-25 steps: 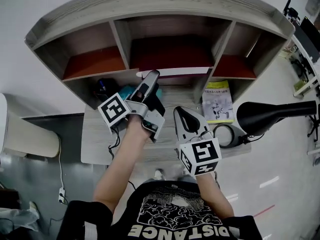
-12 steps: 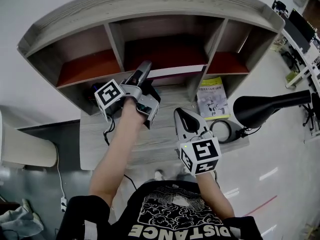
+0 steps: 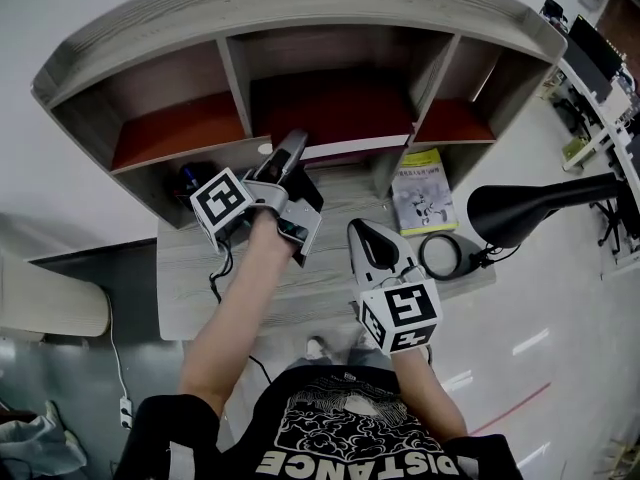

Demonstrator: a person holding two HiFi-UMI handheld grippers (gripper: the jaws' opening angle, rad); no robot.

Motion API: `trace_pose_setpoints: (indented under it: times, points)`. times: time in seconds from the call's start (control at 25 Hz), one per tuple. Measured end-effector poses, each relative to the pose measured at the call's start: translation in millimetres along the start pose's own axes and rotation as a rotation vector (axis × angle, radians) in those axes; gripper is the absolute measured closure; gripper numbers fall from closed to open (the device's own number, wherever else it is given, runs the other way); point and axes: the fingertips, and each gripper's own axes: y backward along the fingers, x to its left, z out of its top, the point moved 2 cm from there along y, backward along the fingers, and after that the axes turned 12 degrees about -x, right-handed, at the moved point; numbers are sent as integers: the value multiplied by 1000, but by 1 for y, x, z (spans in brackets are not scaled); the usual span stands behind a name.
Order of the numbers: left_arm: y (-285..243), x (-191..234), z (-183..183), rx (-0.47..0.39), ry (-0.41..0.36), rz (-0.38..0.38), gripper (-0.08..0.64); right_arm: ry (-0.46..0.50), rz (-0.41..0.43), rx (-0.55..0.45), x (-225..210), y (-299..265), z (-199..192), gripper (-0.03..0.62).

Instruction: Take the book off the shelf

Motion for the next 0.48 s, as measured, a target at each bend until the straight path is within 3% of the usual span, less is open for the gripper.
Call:
trace_pose_setpoints:
  times: [0.24,0.48]
  points:
    - [24,-9,-6,-27,-4,-70,336,14,10,-43,2,5,19,574]
    - [59,-10,-23,-53,-11,-80,336,24,35,-78,7,25,27,574]
